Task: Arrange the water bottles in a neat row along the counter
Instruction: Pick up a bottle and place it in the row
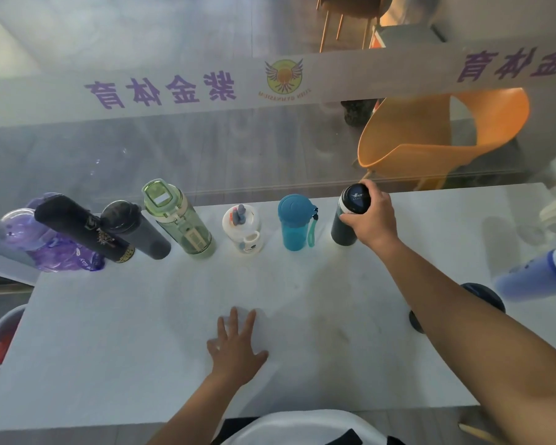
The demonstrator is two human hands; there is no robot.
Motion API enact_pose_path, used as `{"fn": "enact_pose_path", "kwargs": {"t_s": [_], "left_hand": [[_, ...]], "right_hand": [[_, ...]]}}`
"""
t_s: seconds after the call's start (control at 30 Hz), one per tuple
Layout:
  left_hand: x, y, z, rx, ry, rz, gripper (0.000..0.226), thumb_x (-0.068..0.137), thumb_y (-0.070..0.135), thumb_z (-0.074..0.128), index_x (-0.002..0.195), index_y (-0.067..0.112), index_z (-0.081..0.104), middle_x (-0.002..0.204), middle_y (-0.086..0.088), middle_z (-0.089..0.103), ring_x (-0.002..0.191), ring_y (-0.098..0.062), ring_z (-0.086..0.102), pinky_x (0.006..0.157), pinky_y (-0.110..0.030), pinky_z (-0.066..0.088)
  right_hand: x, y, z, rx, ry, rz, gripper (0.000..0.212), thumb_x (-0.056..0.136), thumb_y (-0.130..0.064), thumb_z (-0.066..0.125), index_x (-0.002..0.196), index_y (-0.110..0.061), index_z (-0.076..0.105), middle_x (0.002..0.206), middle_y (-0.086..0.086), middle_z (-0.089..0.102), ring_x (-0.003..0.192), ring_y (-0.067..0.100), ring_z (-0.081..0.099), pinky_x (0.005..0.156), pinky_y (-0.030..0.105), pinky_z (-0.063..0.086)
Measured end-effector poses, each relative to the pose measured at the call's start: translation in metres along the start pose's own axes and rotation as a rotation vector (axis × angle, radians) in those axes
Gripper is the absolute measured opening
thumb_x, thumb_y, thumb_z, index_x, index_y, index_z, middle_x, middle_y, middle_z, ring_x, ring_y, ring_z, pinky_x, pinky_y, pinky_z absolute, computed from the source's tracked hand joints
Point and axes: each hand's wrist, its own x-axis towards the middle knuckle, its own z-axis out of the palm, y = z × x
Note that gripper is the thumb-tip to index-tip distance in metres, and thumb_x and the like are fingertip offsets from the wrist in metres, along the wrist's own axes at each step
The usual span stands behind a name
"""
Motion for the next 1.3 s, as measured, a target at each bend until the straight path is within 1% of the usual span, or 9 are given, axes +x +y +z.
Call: {"fn": "enact_pose_path", "kwargs": {"t_s": [0.1, 0.23, 0.33, 0.77, 0.93, 1.03, 1.13, 1.2, 1.3], "left_hand": [[0.001, 0.001, -0.001, 0.012, -0.016, -0.006, 0.088, 0.087, 0.061, 0.051, 0.152, 0.045, -0.006, 0.162, 0.003, -0.021, 0.150, -0.030, -0.013, 0.112, -0.056, 0.023], [0.003, 0.005, -0.006, 0.033, -0.070, -0.022, 0.091, 0.087, 0.061, 0.052, 0.151, 0.045, -0.010, 0.161, 0.005, -0.024, 0.150, -0.029, -0.015, 0.105, -0.058, 0.036], [0.002, 0.007, -0.007, 0.032, -0.073, -0.024, 0.092, 0.086, 0.062, 0.053, 0.151, 0.044, -0.010, 0.161, 0.005, -0.025, 0.150, -0.029, -0.015, 0.103, -0.058, 0.038], [0.003, 0.016, -0.007, -0.081, -0.059, -0.094, 0.098, 0.080, 0.061, 0.065, 0.152, 0.046, -0.001, 0.162, 0.007, -0.022, 0.150, -0.027, -0.015, 0.107, -0.066, 0.031], [0.003, 0.018, -0.007, -0.114, -0.057, -0.112, 0.097, 0.080, 0.056, 0.068, 0.151, 0.045, 0.002, 0.162, 0.008, -0.020, 0.150, -0.026, -0.014, 0.106, -0.065, 0.030], [0.006, 0.022, -0.016, -0.177, -0.085, -0.108, 0.091, 0.081, 0.045, 0.068, 0.152, 0.038, 0.012, 0.164, 0.002, -0.010, 0.150, -0.029, -0.008, 0.111, -0.060, 0.030], [0.013, 0.035, -0.032, -0.200, -0.091, -0.030, 0.077, 0.082, 0.045, 0.066, 0.149, 0.032, 0.030, 0.162, -0.002, 0.013, 0.149, -0.029, 0.006, 0.116, -0.052, 0.026], [0.015, 0.051, -0.040, -0.224, -0.080, 0.050, 0.071, 0.083, 0.043, 0.065, 0.147, 0.030, 0.036, 0.159, -0.003, 0.024, 0.147, -0.027, 0.017, 0.117, -0.049, 0.027], [0.013, 0.079, -0.044, -0.219, -0.071, 0.180, 0.066, 0.086, 0.042, 0.063, 0.146, 0.033, 0.037, 0.159, -0.002, 0.027, 0.146, -0.024, 0.021, 0.117, -0.048, 0.026]], "right_hand": [[-0.002, -0.002, 0.003, -0.032, -0.024, -0.024, 0.081, 0.070, -0.019, 0.084, 0.138, -0.028, 0.041, 0.134, 0.009, 0.046, 0.120, 0.028, 0.051, 0.099, 0.039, 0.049], [-0.008, -0.003, 0.008, -0.082, -0.088, -0.060, 0.083, 0.070, -0.021, 0.084, 0.138, -0.031, 0.037, 0.134, 0.009, 0.044, 0.120, 0.028, 0.050, 0.099, 0.039, 0.049], [-0.009, -0.004, 0.007, -0.087, -0.102, -0.059, 0.084, 0.071, -0.020, 0.083, 0.140, -0.031, 0.036, 0.135, 0.009, 0.043, 0.122, 0.029, 0.049, 0.100, 0.039, 0.049], [-0.003, 0.005, -0.003, -0.105, -0.151, -0.064, 0.088, 0.074, -0.017, 0.081, 0.145, -0.030, 0.032, 0.143, 0.008, 0.039, 0.130, 0.030, 0.044, 0.104, 0.042, 0.047], [-0.009, 0.001, -0.018, -0.128, -0.152, -0.098, 0.104, 0.073, -0.034, 0.083, 0.152, -0.029, 0.017, 0.152, 0.007, 0.031, 0.136, 0.028, 0.039, 0.107, 0.040, 0.042], [-0.025, -0.007, -0.047, -0.129, -0.114, -0.125, 0.096, 0.074, -0.044, 0.079, 0.150, -0.030, 0.021, 0.154, 0.006, 0.030, 0.136, 0.027, 0.039, 0.104, 0.040, 0.043], [-0.053, -0.013, -0.090, -0.126, -0.101, -0.109, 0.074, 0.080, -0.047, 0.073, 0.143, -0.026, 0.038, 0.150, 0.004, 0.039, 0.134, 0.025, 0.042, 0.104, 0.040, 0.039], [-0.078, -0.010, -0.119, -0.130, -0.086, -0.080, 0.060, 0.084, -0.046, 0.070, 0.137, -0.028, 0.048, 0.147, 0.001, 0.046, 0.132, 0.023, 0.046, 0.101, 0.037, 0.040], [-0.115, 0.008, -0.151, -0.120, 0.012, -0.054, 0.059, 0.084, -0.044, 0.070, 0.136, -0.028, 0.049, 0.147, -0.001, 0.046, 0.132, 0.020, 0.044, 0.100, 0.031, 0.038]]}}
